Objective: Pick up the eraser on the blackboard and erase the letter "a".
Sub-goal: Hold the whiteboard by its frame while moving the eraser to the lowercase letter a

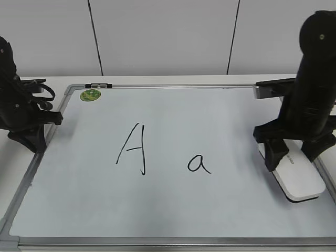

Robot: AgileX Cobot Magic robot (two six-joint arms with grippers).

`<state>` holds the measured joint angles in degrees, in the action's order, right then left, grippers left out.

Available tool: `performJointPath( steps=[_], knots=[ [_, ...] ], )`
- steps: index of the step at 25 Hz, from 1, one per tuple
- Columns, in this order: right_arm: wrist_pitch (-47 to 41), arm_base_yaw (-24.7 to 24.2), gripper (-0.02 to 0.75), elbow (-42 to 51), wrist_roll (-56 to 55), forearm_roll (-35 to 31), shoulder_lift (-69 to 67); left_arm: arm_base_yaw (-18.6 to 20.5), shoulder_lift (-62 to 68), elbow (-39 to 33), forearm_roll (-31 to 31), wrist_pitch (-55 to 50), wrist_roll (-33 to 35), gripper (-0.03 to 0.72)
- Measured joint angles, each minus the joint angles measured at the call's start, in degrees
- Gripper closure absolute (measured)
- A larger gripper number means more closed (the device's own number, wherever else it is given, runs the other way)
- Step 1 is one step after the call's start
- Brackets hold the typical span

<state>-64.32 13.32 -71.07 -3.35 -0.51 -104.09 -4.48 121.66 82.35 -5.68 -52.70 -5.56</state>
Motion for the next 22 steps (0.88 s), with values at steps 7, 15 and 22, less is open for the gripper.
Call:
performJointPath(
  steps=[7,15,22],
  knots=[
    [-4.1,5.6,0.216,-9.8,-0.5,1.5,-7.1,0.0,0.0,0.0,0.0,-0.1,0.0,0.631],
    [-4.9,9.1,0.216,-23.6,-0.8,1.2,-14.8,0.0,0.0,0.0,0.0,-0.1,0.1,0.631],
    [-5.0,9.1,0.216,-27.7,-0.8,-0.5,-18.2,0.0,0.0,0.0,0.0,-0.1,0.1,0.631]
  ],
)
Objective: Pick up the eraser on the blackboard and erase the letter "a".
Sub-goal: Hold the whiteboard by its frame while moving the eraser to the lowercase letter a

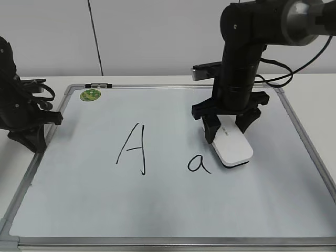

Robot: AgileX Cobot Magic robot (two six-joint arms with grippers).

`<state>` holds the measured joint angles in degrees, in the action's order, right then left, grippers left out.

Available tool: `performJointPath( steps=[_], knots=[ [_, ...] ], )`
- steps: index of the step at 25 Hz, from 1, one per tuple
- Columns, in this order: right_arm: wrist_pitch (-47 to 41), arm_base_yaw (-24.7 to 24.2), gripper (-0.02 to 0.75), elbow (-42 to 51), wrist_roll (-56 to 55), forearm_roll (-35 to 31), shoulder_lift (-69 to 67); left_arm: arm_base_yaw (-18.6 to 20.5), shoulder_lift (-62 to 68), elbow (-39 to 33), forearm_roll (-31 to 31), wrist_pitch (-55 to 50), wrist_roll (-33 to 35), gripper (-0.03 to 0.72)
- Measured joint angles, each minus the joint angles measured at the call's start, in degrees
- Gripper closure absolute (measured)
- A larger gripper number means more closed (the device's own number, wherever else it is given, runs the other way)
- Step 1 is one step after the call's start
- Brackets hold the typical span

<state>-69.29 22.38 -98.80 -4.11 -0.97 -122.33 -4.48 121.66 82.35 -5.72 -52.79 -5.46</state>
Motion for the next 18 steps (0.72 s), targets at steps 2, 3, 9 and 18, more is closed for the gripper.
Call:
performJointPath(
  steps=[2,3,9,18],
  knots=[
    [0.0,0.0,0.216,-0.1,0.0,-0.6,-0.6,0.0,0.0,0.0,0.0,0.0,0.0,0.631],
    [0.0,0.0,0.216,-0.1,0.0,-0.9,-0.6,0.0,0.0,0.0,0.0,0.0,0.0,0.631],
    [-0.2,0.0,0.216,-0.3,0.3,-4.1,-2.3,0.0,0.0,0.0,0.0,0.0,0.0,0.631],
    [-0.2,0.0,0.216,-0.2,0.5,-5.7,-3.4,0.0,0.0,0.0,0.0,0.0,0.0,0.631]
  ],
)
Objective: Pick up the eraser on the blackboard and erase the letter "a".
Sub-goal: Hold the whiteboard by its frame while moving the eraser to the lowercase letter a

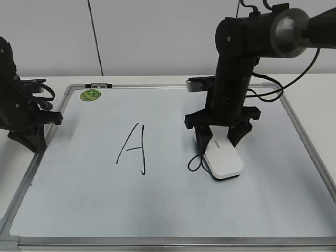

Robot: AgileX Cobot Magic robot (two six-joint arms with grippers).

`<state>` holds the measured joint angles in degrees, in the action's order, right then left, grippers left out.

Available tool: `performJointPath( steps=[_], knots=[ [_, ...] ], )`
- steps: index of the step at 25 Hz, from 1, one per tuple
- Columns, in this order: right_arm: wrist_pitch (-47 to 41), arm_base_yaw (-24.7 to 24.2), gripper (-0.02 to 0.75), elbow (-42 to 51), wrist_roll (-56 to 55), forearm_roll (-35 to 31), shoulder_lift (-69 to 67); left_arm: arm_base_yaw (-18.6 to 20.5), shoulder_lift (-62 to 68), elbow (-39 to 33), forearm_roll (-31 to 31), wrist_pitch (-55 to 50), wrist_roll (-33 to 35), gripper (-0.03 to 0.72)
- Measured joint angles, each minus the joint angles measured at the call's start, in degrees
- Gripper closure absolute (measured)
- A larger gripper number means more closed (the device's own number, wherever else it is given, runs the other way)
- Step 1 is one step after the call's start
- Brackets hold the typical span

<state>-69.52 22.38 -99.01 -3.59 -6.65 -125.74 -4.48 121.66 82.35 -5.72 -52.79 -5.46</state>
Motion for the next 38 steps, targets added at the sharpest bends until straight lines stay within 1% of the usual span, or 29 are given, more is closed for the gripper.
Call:
performJointPath(
  steps=[9,28,32,38],
  knots=[
    [0.0,0.0,0.216,2.1,0.0,-0.5,0.2,0.0,0.0,0.0,0.0,0.0,0.0,0.631],
    [0.0,0.1,0.217,2.1,0.0,-0.5,-0.3,0.0,0.0,0.0,0.0,0.0,0.0,0.631],
    [0.2,1.5,0.217,2.1,-0.1,-0.3,-0.3,0.0,0.0,0.0,0.0,0.0,0.0,0.631],
    [0.4,5.9,0.217,2.1,-0.1,-0.3,-0.5,0.0,0.0,0.0,-0.1,0.0,0.0,0.631]
  ],
)
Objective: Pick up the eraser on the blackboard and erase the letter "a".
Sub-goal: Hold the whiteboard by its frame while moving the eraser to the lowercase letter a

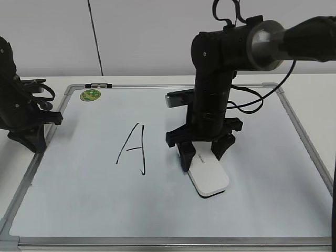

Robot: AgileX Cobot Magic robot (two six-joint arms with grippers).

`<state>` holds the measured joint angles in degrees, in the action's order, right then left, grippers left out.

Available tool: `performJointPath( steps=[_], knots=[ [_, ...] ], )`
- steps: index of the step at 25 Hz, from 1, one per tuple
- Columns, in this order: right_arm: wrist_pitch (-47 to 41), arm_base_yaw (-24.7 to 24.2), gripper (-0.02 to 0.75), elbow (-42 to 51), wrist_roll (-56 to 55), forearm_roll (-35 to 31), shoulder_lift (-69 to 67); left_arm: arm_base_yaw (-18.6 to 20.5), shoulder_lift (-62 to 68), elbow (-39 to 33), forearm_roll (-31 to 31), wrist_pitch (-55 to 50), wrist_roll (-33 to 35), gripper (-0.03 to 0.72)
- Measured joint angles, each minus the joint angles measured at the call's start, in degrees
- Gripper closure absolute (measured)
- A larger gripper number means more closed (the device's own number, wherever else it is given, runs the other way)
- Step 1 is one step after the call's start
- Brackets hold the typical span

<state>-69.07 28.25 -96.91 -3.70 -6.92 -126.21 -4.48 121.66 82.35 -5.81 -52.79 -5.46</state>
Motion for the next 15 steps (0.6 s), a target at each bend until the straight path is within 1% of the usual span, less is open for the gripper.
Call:
performJointPath(
  steps=[2,6,13,15],
  knots=[
    [0.0,1.0,0.217,0.0,0.0,0.0,0.0,0.0,0.0,0.0,0.0,0.0,0.0,0.631],
    [0.0,1.3,0.218,0.0,0.0,0.3,-0.1,0.0,0.0,0.0,0.0,0.0,0.0,0.631],
    [0.1,1.3,0.218,-0.2,-4.0,6.9,-0.1,0.0,0.0,0.0,0.0,0.0,0.0,0.631],
    [0.1,0.7,0.218,-0.2,-4.4,7.4,-0.1,0.0,0.0,0.0,0.0,0.0,0.0,0.631]
  ],
)
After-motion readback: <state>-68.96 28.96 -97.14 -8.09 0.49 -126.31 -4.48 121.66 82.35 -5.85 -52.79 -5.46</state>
